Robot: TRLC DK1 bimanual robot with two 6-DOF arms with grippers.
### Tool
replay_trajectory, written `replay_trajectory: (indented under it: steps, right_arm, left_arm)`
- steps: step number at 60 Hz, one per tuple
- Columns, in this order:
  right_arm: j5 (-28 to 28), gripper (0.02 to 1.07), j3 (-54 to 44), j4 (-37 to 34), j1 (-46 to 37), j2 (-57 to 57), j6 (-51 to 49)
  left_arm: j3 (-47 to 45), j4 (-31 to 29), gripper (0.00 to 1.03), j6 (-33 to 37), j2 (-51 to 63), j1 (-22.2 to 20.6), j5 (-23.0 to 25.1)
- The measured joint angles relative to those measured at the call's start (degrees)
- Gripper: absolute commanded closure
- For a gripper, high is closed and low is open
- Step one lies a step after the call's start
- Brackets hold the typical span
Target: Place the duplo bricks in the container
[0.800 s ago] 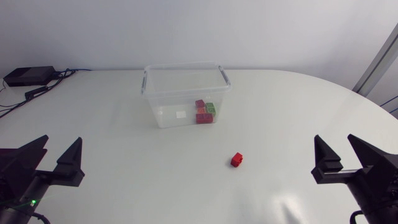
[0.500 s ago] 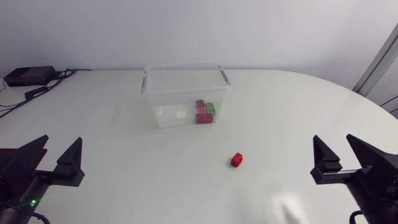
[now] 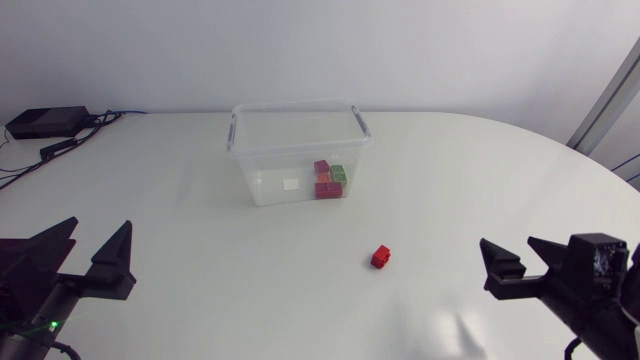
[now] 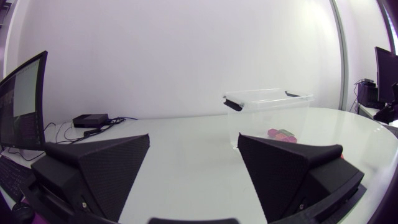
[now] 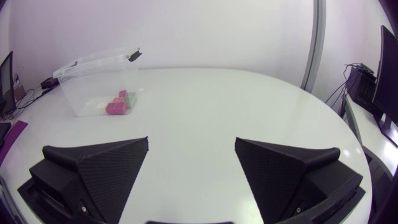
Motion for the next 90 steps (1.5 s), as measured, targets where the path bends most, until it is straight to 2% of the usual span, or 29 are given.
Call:
replay_trajectory:
  steps: [6,15,21,52,65,84,90]
  right_arm:
    - [-0.02,0.06,6.84,-3.34,5.79,6.62,2.36]
    - [-0.02,0.06,10.80,-6.21,14.53,10.60,6.38]
    - [0.00,0.06,14.99,-9.29,18.14,17.29,10.23]
    - [-0.26,0.06,28.89,-9.60,25.49,55.21,24.28]
    - [-1.81,0.06,33.77,-9.18,27.80,65.85,28.68]
    - [-1.97,0.08,40.74,-11.78,25.92,76.13,31.41]
    - [-1.95,0.17,43.23,-14.21,24.70,79.28,31.65]
  left_arm:
    - [0.00,0.00,0.04,-0.02,0.00,0.00,0.00]
    - [0.00,-0.02,0.04,0.00,0.00,0.00,0.00]
    - [0.00,0.00,0.04,-0.02,0.00,0.00,0.00]
    - [0.00,0.00,0.04,-0.02,0.00,0.00,0.00]
    - [0.00,0.00,0.04,-0.02,0.00,0.00,0.00]
    - [0.00,0.00,0.04,0.00,0.00,0.00,0.00]
    - [0.00,0.00,0.04,0.00,0.00,0.00,0.00]
